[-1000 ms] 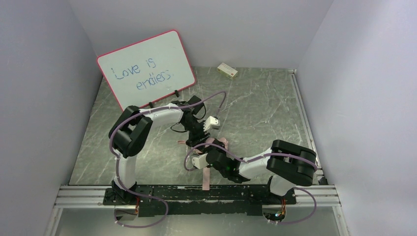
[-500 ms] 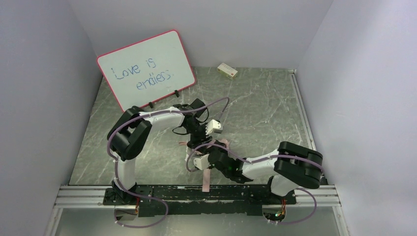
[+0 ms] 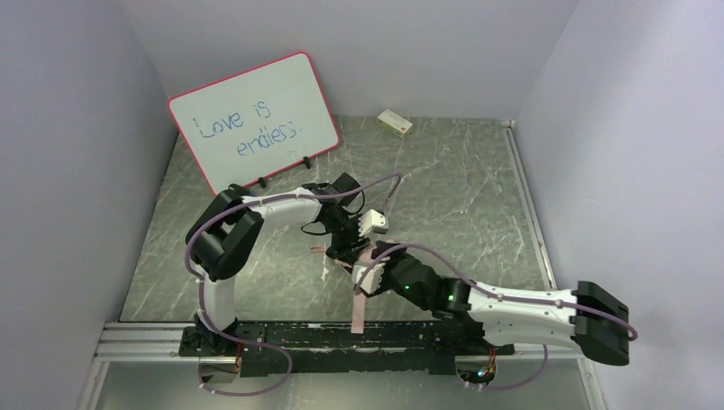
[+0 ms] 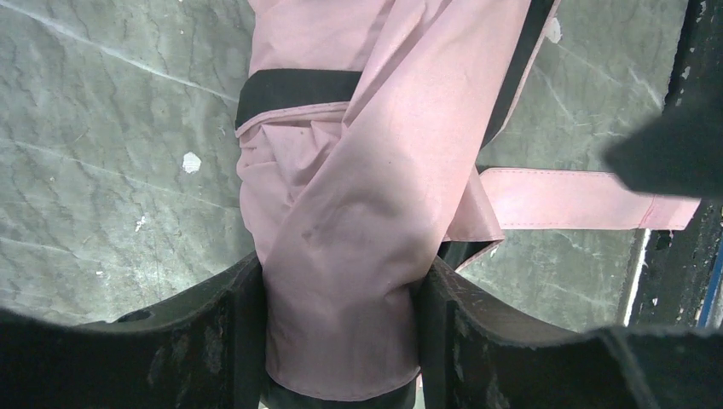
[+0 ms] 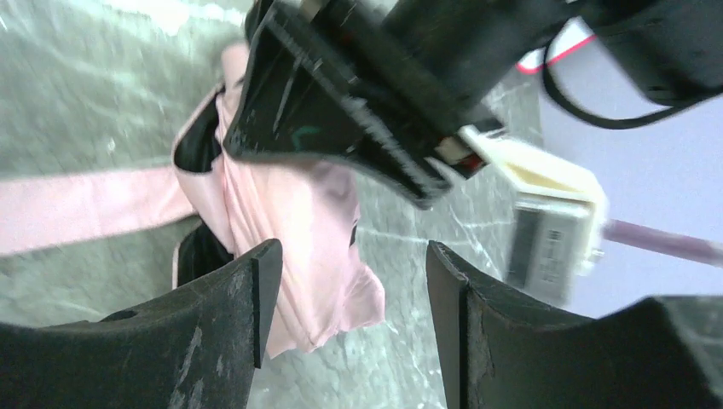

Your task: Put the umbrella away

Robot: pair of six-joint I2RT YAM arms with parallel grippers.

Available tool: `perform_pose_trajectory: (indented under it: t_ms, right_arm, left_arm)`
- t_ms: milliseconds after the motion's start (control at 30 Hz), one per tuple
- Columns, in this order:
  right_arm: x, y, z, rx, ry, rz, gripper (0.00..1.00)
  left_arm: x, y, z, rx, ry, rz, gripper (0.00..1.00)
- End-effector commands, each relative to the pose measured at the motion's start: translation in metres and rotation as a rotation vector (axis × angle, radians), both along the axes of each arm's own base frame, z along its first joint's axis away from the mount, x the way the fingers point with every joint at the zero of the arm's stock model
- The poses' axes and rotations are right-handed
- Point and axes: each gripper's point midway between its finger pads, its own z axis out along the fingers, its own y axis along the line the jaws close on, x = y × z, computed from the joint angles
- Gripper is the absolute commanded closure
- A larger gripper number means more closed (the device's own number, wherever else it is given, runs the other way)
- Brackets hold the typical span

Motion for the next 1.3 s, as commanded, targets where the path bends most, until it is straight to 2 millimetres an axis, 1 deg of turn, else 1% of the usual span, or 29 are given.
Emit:
perform_pose_trajectory:
  t_ms: [0, 167, 300, 433, 567, 667, 733, 833, 967, 1033, 1100, 1233, 1267]
  right_arm:
    - [-0.016, 0.002, 0.027, 0.225, 0.11, -0.017, 0.34]
    - [-0.016, -0.006, 0.079, 0.528, 0.143, -0.099, 0.36]
    - [-0.009, -0.02, 0.123, 0.747, 0.169, -0.213, 0.37]
    - [0.0, -0.041, 0.148, 0.881, 0.185, -0.35, 0.39]
    - [0.006, -0.064, 0.164, 0.971, 0.21, -0.502, 0.4]
    - [0.009, -0.078, 0.165, 0.987, 0.201, -0.588, 0.4]
    - [0.013, -0.088, 0.161, 0.963, 0.181, -0.653, 0.4]
    - [0.017, -0.102, 0.155, 0.97, 0.172, -0.761, 0.4]
    - [0.027, -0.117, 0.148, 1.006, 0.173, -0.836, 0.4]
    - [0.035, -0.121, 0.143, 1.003, 0.203, -0.856, 0.4]
    - [0.048, -0.12, 0.133, 0.972, 0.263, -0.865, 0.39]
    - [0.08, -0.109, 0.105, 0.882, 0.483, -0.838, 0.37]
    - [0.089, -0.107, 0.095, 0.86, 0.545, -0.838, 0.36]
  left_arm:
    - [0.006, 0.057, -0.065, 0.292, -0.063, 0.045, 0.95]
    - [0.012, 0.059, -0.061, 0.292, -0.113, 0.07, 0.95]
    - [0.014, 0.062, -0.059, 0.309, -0.175, 0.084, 0.95]
    - [0.014, 0.068, -0.06, 0.336, -0.248, 0.082, 0.95]
    - [0.016, 0.075, -0.062, 0.36, -0.301, 0.083, 0.95]
    - [0.017, 0.08, -0.061, 0.366, -0.333, 0.079, 0.95]
    - [0.018, 0.082, -0.06, 0.364, -0.351, 0.075, 0.95]
    - [0.02, 0.087, -0.059, 0.369, -0.382, 0.075, 0.95]
    - [0.021, 0.09, -0.059, 0.372, -0.409, 0.071, 0.95]
    - [0.021, 0.09, -0.06, 0.367, -0.417, 0.064, 0.95]
    - [0.019, 0.091, -0.062, 0.368, -0.42, 0.052, 0.95]
    - [0.015, 0.095, -0.065, 0.369, -0.431, 0.021, 0.95]
    - [0.012, 0.097, -0.066, 0.368, -0.435, 0.01, 0.95]
